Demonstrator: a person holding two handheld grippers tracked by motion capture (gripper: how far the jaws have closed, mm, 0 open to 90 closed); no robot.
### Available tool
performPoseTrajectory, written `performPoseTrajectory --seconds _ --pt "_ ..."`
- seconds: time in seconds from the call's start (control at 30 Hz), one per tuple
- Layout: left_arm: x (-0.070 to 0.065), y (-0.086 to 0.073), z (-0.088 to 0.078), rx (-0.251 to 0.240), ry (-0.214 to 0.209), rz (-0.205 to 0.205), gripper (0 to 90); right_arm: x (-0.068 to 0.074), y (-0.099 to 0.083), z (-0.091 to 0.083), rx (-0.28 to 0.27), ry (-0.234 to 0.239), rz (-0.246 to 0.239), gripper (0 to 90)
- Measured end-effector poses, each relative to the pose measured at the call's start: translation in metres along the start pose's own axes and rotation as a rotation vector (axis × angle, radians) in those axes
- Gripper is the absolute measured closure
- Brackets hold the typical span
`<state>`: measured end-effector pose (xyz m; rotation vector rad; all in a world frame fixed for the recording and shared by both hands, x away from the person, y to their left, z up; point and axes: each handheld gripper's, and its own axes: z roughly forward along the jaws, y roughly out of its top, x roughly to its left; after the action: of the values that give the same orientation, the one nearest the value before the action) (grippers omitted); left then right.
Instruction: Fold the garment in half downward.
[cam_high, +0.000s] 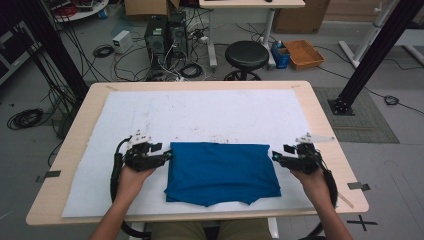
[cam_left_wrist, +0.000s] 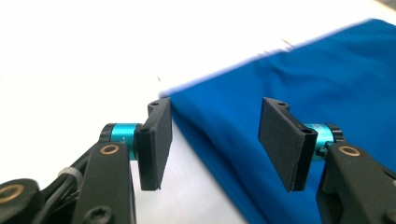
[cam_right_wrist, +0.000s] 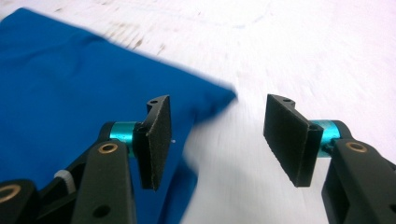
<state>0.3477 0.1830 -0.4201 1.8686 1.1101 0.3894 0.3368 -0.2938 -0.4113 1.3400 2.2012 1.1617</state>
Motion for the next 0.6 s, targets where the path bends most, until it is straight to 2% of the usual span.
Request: performPoseTrajectory --seconds 0.07,0.1,0.13,0.2,0.23,0.27,0.3,0.33,0.4,0.47,0.6 --pt "0.004 0.006 0.02 0.03 0.016 -0.001 43.8 -0.005 0.009 0.025 0.015 0.008 0.014 42.1" --pt "0.006 0.006 0.028 0.053 0.031 0.003 43.5 -0.007 0.011 0.036 0.046 0.014 0.028 42.8" --pt "0.008 0.006 0.035 0.078 0.047 0.01 43.6 -0.008 0.013 0.046 0.068 0.008 0.024 45.9" --pt "0.012 0.003 0.045 0.11 0.066 -0.002 46.8 -0.008 0.012 0.058 0.114 0.016 -0.001 63.9" --pt "0.014 0.001 0.047 0.124 0.069 -0.008 57.0 -0.007 0.011 0.061 0.135 0.014 -0.035 72.9" --pt "0.015 -0.001 0.045 0.107 0.093 -0.015 67.4 -0.007 0.01 0.061 0.126 -0.013 -0.071 84.6" --pt "0.017 -0.001 0.044 0.096 0.078 -0.031 80.0 -0.008 0.01 0.059 0.125 -0.021 -0.078 86.0" --pt "0.019 -0.001 0.043 0.095 0.075 -0.049 85.8 -0.009 0.01 0.058 0.123 -0.025 -0.079 86.6" --pt "0.019 -0.001 0.042 0.076 0.069 -0.063 86.5 -0.013 0.01 0.055 0.106 -0.068 -0.094 87.1" --pt "0.018 0.001 0.042 0.046 0.068 -0.08 86.5 -0.019 0.011 0.054 0.083 -0.058 -0.077 87.0" --pt "0.017 0.001 0.044 0.032 0.077 -0.085 85.9 -0.021 0.011 0.054 0.081 -0.063 -0.069 86.4"
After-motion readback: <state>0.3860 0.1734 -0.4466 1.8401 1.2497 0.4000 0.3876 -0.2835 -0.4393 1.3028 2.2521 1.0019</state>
